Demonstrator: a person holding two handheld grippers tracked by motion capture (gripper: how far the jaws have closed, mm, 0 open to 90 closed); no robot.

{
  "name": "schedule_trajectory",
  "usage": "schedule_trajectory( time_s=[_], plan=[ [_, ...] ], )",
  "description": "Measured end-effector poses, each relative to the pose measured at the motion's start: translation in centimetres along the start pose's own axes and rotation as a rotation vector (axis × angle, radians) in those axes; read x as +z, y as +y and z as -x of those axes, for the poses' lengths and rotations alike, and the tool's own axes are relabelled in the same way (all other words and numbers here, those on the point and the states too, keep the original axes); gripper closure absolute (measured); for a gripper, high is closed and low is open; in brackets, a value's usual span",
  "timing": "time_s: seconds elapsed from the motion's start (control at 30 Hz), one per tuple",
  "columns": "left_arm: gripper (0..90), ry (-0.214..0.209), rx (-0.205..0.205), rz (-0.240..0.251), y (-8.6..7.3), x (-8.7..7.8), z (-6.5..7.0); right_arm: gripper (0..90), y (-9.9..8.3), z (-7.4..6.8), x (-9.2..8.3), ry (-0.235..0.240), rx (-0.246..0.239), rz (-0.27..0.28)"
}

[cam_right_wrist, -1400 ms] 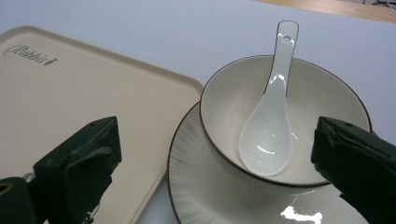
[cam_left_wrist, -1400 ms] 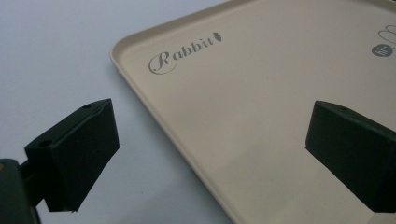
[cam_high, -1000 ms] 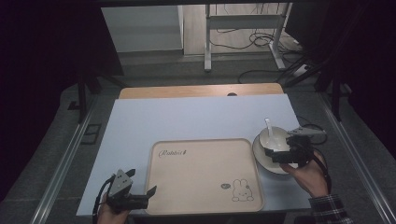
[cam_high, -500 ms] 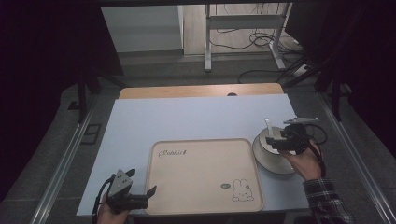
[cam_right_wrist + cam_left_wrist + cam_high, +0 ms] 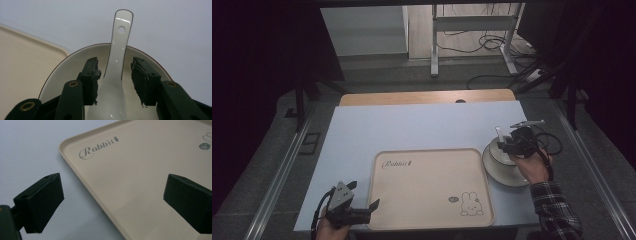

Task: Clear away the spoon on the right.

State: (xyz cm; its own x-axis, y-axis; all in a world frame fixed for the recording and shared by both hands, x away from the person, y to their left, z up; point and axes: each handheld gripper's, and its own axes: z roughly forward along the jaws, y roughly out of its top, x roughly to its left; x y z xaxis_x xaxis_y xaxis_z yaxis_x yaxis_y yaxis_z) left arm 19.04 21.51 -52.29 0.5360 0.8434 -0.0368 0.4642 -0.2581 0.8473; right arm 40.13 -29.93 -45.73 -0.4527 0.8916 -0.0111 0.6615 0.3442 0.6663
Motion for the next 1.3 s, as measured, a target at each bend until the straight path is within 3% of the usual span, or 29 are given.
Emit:
schedule_trajectory(
  time_s=[0.23,0.5,0.8,0.87,1.3],
  plan=[
    [2.5,-0.001,0.000,0.000,0.0,0.0,0.0,62.1,0.1,0.0,0.8,-0.003,0.020,-0.017],
    [2.5,-0.001,0.000,0.001,0.0,0.0,0.0,74.0,0.3,-0.4,1.2,-0.011,0.019,-0.028],
    [2.5,0.000,0.002,0.001,0.0,0.0,0.0,80.9,0.8,-0.7,-0.1,0.016,-0.019,-0.025],
    [2.5,0.001,0.003,0.000,0.0,0.0,0.0,86.4,0.7,-0.7,-0.4,0.012,-0.029,-0.020],
    [2.6,0.001,0.003,-0.001,0.0,0.0,0.0,86.7,1.1,-0.5,-2.1,0.042,-0.039,-0.007]
  ],
)
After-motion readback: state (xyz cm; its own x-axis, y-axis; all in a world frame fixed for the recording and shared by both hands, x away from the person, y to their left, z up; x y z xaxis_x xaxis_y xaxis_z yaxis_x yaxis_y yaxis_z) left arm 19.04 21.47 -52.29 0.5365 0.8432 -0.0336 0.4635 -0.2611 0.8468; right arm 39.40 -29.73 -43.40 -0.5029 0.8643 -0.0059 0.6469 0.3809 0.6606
